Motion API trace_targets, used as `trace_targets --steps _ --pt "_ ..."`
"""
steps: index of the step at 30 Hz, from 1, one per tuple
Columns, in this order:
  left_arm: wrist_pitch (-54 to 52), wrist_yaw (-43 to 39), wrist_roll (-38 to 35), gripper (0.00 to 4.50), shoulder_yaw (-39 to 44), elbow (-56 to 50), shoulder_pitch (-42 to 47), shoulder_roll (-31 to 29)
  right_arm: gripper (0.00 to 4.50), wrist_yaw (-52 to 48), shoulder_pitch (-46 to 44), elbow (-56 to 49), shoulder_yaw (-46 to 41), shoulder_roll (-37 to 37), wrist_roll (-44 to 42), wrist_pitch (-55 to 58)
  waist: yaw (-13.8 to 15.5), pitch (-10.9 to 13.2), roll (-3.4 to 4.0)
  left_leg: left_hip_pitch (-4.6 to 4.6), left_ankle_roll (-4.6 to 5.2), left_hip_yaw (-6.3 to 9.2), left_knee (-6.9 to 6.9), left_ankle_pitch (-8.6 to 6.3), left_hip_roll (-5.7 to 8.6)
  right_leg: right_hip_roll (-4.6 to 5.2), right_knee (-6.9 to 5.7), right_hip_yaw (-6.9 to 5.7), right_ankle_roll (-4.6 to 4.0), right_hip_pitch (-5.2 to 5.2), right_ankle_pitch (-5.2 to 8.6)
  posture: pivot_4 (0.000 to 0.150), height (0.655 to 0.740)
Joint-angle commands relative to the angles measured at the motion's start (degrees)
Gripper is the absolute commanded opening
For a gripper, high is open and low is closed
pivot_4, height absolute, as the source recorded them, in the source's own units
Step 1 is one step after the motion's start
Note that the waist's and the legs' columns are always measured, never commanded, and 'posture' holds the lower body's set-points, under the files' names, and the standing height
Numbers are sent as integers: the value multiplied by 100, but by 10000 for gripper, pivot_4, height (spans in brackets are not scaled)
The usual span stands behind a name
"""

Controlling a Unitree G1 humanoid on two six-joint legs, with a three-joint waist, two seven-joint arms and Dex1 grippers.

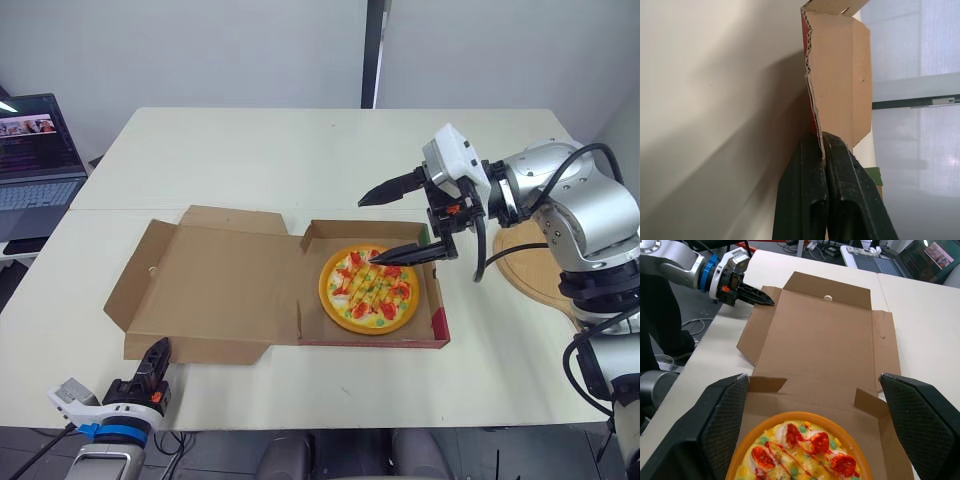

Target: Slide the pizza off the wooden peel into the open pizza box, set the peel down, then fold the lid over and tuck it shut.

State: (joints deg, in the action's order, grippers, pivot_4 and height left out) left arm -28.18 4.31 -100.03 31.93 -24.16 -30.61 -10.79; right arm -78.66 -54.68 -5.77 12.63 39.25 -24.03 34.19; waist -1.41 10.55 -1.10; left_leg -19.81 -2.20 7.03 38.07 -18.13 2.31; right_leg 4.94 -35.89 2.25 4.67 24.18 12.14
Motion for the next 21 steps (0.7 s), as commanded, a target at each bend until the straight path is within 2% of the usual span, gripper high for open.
trace_targets --steps 1,8,14,19,21 --pt "43 -115 56 83 174 -88 -17 -140 45000 -4 -53 -46 -82 52 4 -93 -2 0 0 0 0 0 0 0 0 0 0 0 0 0 0 1500 7400" --pt "39 -38 31 83 183 -454 -50 -298 45000 248 60 53 -62 -28 313 -442 -4 1 -1 -1 -1 0 0 0 0 0 1 0 0 0 0 1500 7400" --pt "32 -104 -84 83 352 -413 229 -754 45000 774 190 270 -29 -163 900 -1076 -2 1 -2 -1 -2 1 -1 1 0 0 1 0 0 1 0 1500 7400" --pt "-88 -197 -177 83 445 -275 525 -1182 45000 1095 247 545 -64 -137 1154 -956 -7 1 -2 -1 -5 0 -2 2 0 0 1 0 0 4 0 1500 7400" --pt "-132 -233 -209 0 459 -225 584 -1300 40892 1341 235 845 -82 -111 1372 -1000 -8 1 -2 -1 -5 -1 -2 2 0 0 2 1 0 3 0 1500 7400"
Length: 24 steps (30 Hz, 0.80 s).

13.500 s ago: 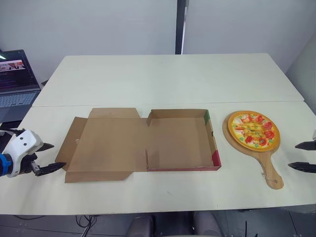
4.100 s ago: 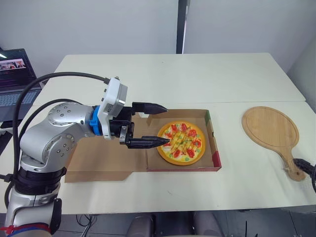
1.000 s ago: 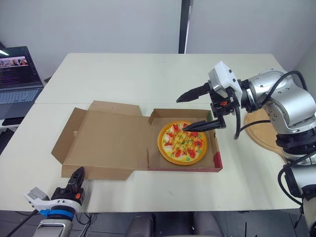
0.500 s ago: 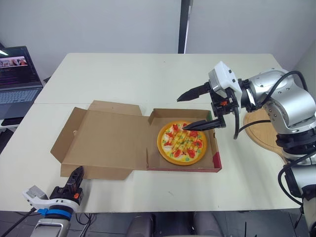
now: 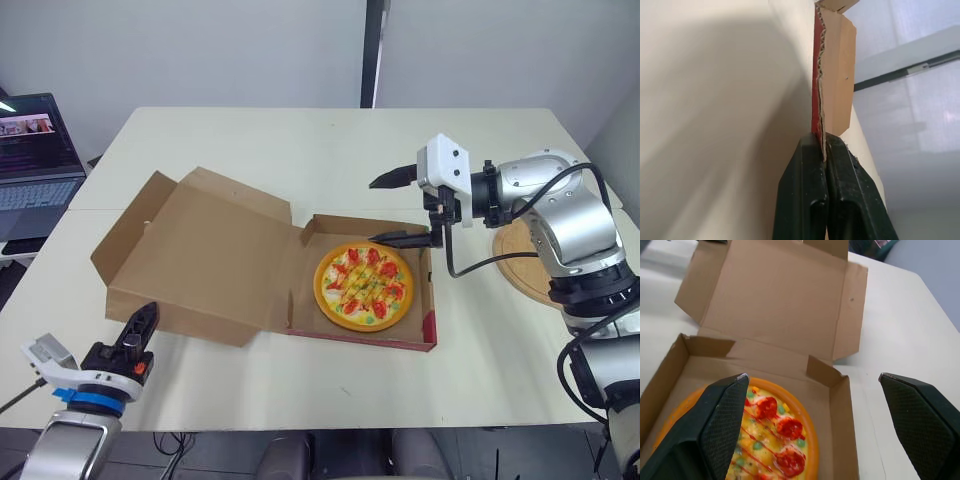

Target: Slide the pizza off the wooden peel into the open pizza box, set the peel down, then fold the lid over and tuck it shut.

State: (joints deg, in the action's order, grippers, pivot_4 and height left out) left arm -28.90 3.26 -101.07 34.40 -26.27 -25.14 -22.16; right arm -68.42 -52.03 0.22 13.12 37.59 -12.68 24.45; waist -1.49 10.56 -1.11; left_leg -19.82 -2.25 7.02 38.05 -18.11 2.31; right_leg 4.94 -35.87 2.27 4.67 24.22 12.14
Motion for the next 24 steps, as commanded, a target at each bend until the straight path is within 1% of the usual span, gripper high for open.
trace_targets --steps 1,5,8,11,12,16,19,22,24 --pt "-81 -142 -113 0 218 15 60 -210 38778 400 -34 372 -130 71 327 -44 0 0 0 0 0 0 0 0 0 0 0 0 0 0 0 1500 7400" --pt "-176 -189 -117 0 239 161 126 -324 24002 698 -56 921 -58 84 747 -274 -2 0 0 0 0 -1 -2 0 0 0 0 0 0 2 0 1500 7400" --pt "-251 -247 -95 0 250 275 199 -393 13168 994 -198 1678 140 44 1287 -819 -5 0 0 0 -1 -2 -3 0 0 0 1 1 -1 1 0 1500 7400" --pt "-343 -302 -75 0 240 363 266 -466 2174 1239 -446 2523 261 -129 1626 -1205 -13 0 0 0 -3 -4 -3 2 0 0 1 2 -1 2 0 1500 7400" --pt "-367 -314 -69 0 242 397 305 -483 556 1360 -559 2859 294 -210 1745 -1355 -15 0 0 1 -4 -5 -4 2 0 0 0 3 -1 2 0 1500 7400" --pt "-444 -357 -40 0 263 517 430 -552 556 1654 -1013 4179 416 -509 2130 -1862 -24 1 0 0 -15 -7 -5 8 -1 -1 0 5 -2 6 0 1500 7400" --pt "-514 -425 7 0 258 582 493 -602 556 1694 -1264 5030 531 -695 2372 -2216 -29 0 0 -1 -18 -7 -7 10 0 -1 3 6 -2 6 0 1500 7400" --pt "-583 -493 47 0 271 622 546 -665 556 1621 -1411 5589 636 -778 2580 -2523 -19 1 0 -2 -20 -5 -9 10 1 -1 5 5 -2 6 -1 1500 7400" --pt "-626 -531 66 0 296 667 612 -731 556 1411 -1452 5786 680 -783 2649 -2662 -15 1 0 -4 -21 -4 -8 10 2 -1 5 4 -1 6 -1 1500 7400"
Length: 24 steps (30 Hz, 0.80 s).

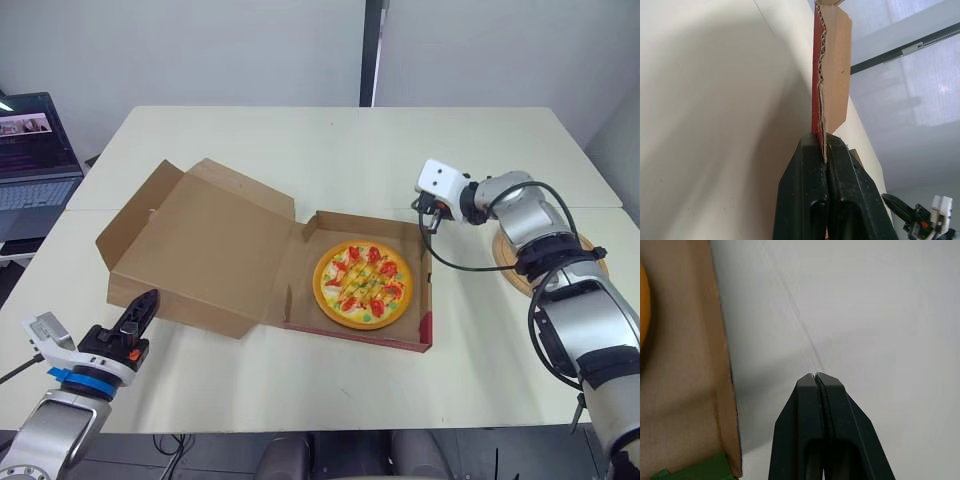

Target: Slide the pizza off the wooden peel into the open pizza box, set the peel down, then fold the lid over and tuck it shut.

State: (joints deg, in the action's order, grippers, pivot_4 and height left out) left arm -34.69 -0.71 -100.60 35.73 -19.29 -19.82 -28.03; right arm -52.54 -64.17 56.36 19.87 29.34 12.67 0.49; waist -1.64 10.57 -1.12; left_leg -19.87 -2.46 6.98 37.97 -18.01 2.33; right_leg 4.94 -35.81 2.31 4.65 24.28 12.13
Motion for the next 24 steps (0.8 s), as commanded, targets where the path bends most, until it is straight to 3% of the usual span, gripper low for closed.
trace_targets --steps 1,6,12,17,24 --pt "-88 -182 54 0 166 3 123 -216 556 -298 -244 212 15 51 123 -319 -4 1 1 0 0 -1 0 0 0 0 0 1 0 1 0 1500 7400" --pt "-305 -354 217 0 59 359 708 -668 556 -1128 -78 49 116 202 201 -662 -4 1 1 2 1 5 -1 0 -1 -3 -4 -5 0 0 0 1500 7400" --pt "-712 -884 1001 0 -391 1070 2088 -1362 556 -2021 288 -766 66 478 30 -591 -8 1 2 1 -1 12 0 1 -1 -4 -8 -12 1 -1 -1 1500 7400" --pt "-1004 -1619 1885 0 -1037 1566 3407 -1701 556 -2531 1018 -2307 -161 865 -327 124 -11 1 2 -3 -8 14 -1 0 1 -3 -7 -11 3 2 -2 1500 7400" --pt "-1137 -2847 3294 0 -1949 2901 5178 -1638 556 -2741 2193 -4632 -481 1367 -864 1493 -5 2 2 -7 -11 14 -1 -2 2 -3 -7 -13 3 8 -2 1500 7400"
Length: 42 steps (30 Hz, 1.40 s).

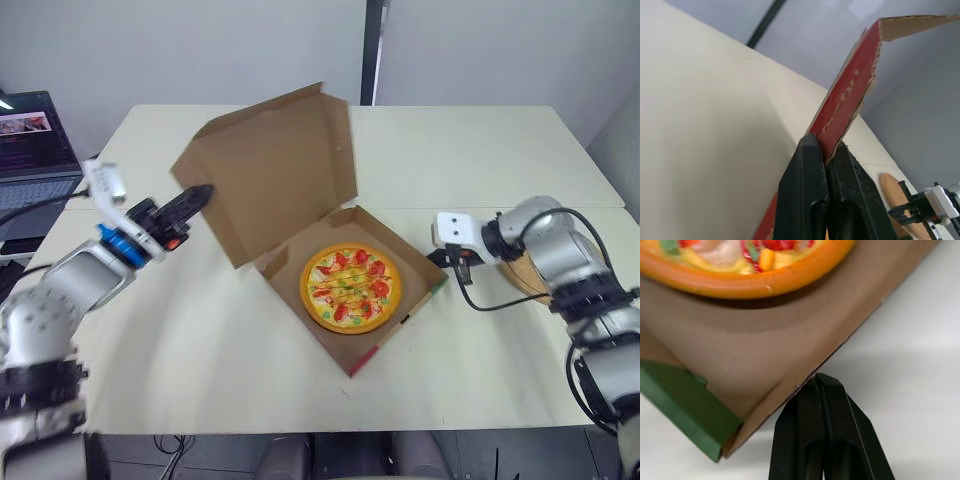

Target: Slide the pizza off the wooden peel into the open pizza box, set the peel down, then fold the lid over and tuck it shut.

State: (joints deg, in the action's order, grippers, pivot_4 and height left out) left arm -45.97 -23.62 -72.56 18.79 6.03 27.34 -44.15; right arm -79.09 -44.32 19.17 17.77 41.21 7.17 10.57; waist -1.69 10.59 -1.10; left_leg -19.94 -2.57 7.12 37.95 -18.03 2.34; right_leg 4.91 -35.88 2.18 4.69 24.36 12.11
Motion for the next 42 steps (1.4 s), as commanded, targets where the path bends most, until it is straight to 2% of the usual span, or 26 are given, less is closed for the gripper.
trace_targets --steps 1,7,13,24,31,35,38,42 --pt "0 -716 676 0 -335 558 657 -5 556 -69 343 -1198 -317 226 -393 682 -3 0 0 -1 0 0 0 0 1 0 -1 1 0 1 0 1500 7400" --pt "290 -1712 1861 0 -828 1720 1771 195 556 203 1138 -2831 -574 374 -862 1801 -8 1 -2 -5 0 2 0 -1 0 0 0 -2 0 5 0 1500 7400" --pt "683 -2520 2829 0 -1092 2726 2584 424 556 626 1619 -3766 -596 341 -1191 2598 -4 2 -4 -8 0 3 3 -1 1 1 0 -2 1 5 0 1500 7400" --pt "1217 -3321 3839 0 -1084 3659 3178 711 556 1369 1908 -4452 -512 152 -1636 3317 1 3 -6 -12 1 7 7 -1 2 2 -1 -6 2 6 -1 1500 7400" --pt "1384 -3502 4142 0 -962 3883 3280 737 556 1735 1936 -4681 -515 43 -1833 3529 -4 3 -6 -13 1 11 8 -1 2 2 -2 -9 3 6 -1 1500 7400" --pt "1441 -3546 4239 0 -902 3819 3223 741 556 2230 1809 -4221 -1017 14 -1759 3101 -5 3 -6 -14 1 12 8 -1 2 2 -2 -9 3 7 -1 1500 7400" --pt "1482 -3516 4290 0 -843 3744 3172 747 5856 2884 1539 -3620 -1640 -375 -1855 2781 -2 4 -7 -13 1 10 10 -1 2 2 -3 -8 5 6 -2 1500 7400" --pt "1546 -3504 4371 0 -792 3671 3147 730 18731 3605 1034 -3053 -2157 -1033 -2063 2712 -10 4 -7 -13 0 10 9 0 3 2 -9 -5 4 13 -2 1500 7400"
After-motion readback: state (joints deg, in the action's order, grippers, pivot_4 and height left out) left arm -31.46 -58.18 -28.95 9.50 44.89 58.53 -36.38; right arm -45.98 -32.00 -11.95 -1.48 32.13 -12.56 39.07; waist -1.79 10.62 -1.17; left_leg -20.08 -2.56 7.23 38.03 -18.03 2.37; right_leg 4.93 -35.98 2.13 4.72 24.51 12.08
